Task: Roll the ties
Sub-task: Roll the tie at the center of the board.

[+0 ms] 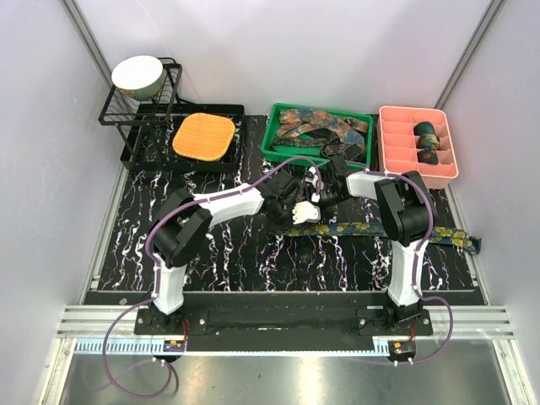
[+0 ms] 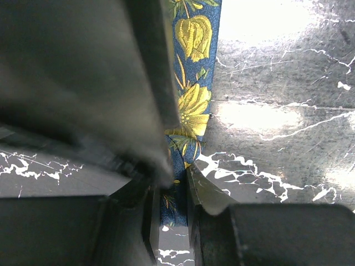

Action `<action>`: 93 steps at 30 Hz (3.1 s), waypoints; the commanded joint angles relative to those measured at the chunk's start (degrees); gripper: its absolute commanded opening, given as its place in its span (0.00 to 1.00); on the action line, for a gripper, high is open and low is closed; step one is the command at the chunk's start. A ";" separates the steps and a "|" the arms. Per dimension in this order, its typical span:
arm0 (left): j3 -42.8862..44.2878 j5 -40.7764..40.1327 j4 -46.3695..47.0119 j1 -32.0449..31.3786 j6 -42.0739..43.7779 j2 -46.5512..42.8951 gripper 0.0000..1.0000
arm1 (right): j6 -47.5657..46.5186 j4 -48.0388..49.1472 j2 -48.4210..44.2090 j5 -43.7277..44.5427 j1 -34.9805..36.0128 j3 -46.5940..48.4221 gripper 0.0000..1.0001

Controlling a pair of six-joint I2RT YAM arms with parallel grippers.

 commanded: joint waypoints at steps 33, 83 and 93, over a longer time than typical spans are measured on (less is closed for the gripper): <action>0.49 0.71 -0.70 0.70 -0.22 1.75 0.27 | 7.95 15.50 2.65 4.16 2.86 -4.78 0.00; 6.20 13.47 -0.17 1.67 4.35 1.92 0.38 | 5.58 6.89 6.87 13.57 2.95 -2.32 0.00; 6.12 7.40 -3.07 0.96 6.11 6.05 0.38 | 5.93 7.68 6.35 12.08 2.86 -2.59 0.00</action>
